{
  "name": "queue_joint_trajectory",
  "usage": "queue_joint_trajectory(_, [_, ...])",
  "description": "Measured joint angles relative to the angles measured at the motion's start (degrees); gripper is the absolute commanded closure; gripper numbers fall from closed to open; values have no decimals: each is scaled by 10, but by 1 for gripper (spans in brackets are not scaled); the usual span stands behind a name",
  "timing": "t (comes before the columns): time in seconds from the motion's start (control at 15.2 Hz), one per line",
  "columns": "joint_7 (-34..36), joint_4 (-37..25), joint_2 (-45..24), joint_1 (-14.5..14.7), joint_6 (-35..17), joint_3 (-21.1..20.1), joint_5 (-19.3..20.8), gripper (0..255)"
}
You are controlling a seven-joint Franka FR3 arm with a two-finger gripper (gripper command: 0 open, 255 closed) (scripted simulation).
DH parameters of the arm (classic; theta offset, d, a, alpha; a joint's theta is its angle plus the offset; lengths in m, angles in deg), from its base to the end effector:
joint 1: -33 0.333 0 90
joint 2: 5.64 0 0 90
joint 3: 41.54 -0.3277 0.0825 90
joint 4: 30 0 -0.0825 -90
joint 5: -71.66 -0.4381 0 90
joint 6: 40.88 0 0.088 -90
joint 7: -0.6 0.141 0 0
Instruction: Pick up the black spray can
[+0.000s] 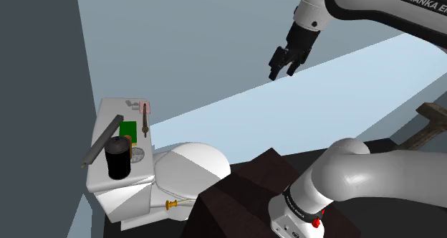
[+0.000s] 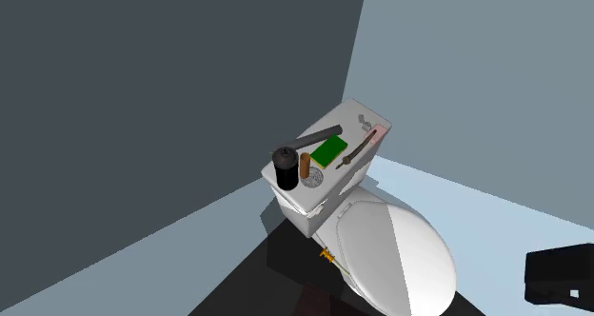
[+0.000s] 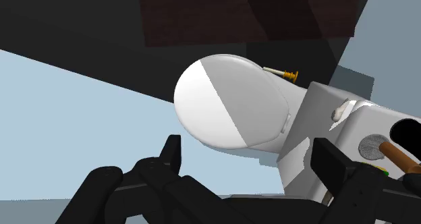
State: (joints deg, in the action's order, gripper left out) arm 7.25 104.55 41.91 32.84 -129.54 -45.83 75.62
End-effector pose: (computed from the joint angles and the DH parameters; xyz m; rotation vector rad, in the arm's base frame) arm 0.3389 0.0201 0.5820 3.0176 -0.1058 0.0570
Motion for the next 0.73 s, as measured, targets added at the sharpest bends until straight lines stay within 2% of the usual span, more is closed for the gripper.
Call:
queue_joint_trajectory(0.26, [28,3,-26,4,-19,-22,-16,0])
queue_joint_trajectory(0.73, [112,2,-119,14,-85,-86,-57,0])
